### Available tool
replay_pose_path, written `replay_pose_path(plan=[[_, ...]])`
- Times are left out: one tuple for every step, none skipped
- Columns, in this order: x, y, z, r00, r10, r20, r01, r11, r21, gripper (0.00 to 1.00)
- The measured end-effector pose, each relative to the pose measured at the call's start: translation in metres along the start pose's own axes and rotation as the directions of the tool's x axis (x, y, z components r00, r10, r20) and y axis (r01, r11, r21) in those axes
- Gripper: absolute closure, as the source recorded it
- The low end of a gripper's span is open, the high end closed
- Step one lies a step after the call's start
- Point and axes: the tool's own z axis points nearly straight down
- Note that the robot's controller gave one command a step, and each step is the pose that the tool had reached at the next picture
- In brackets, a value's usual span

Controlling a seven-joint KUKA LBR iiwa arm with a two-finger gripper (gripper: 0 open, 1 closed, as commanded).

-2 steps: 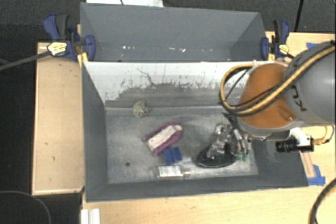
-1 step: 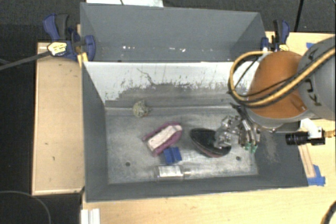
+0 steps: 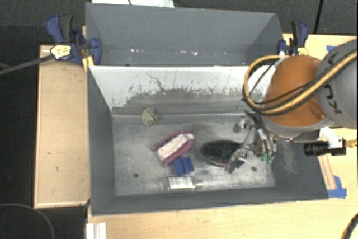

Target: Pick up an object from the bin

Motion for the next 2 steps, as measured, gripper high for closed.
replay_pose_path(plan=[[-0.007, -0.01, -0.096, 0.908, -0.418, 0.007, 0.418, 0.908, 0.001, 0.0], [0.013, 0.027, 0.044, 0.91, -0.414, -0.007, 0.414, 0.91, -0.002, 0.0]])
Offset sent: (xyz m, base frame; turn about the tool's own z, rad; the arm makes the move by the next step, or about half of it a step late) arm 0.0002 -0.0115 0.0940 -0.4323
